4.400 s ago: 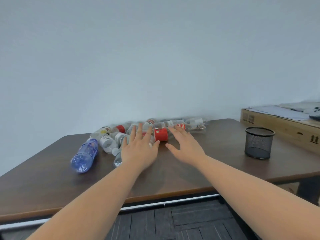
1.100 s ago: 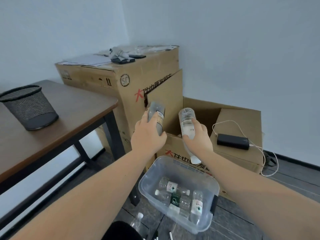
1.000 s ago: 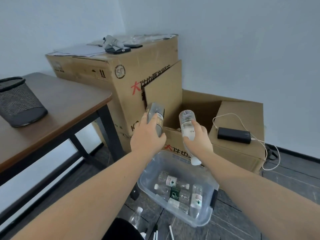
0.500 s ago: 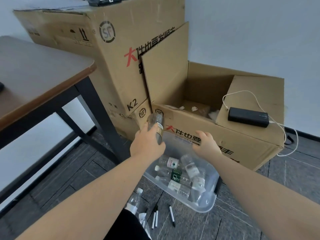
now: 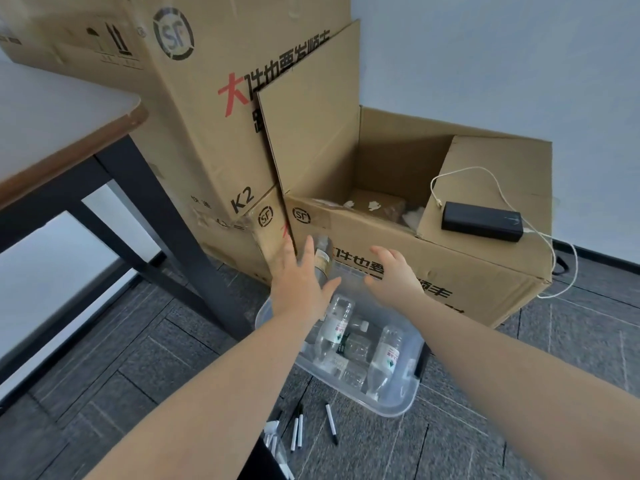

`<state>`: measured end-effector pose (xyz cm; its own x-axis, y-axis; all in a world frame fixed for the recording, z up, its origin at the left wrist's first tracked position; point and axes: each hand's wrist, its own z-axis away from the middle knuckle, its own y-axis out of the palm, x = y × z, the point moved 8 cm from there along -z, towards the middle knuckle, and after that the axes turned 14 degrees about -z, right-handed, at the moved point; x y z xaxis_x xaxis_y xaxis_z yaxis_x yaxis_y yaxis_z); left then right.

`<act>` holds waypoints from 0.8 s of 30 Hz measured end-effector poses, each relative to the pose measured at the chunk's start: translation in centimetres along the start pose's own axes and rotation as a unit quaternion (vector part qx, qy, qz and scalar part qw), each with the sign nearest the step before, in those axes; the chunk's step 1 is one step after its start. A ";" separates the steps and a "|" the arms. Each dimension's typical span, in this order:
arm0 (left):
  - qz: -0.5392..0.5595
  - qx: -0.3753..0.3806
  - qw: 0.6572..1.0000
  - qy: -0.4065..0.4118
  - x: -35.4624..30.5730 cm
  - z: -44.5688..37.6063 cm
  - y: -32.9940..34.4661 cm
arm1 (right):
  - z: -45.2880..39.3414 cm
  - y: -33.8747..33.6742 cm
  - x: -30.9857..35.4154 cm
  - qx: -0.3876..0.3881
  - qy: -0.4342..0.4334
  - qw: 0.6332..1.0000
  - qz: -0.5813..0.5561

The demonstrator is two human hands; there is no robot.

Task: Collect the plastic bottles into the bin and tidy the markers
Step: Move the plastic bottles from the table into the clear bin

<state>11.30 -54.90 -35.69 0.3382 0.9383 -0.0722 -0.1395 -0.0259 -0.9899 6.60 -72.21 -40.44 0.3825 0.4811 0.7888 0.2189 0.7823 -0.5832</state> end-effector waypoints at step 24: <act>-0.123 -0.033 0.991 0.036 1.9 1.8 -10.4 | 2.0 -4.3 10.5 -0.011 -0.103 0.994 0.044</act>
<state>11.69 -52.20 -25.28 0.4204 0.8918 0.1671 0.0155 0.1771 -0.9841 7.89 -69.75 -29.32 0.2102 0.6202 0.7558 0.2136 0.7253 -0.6545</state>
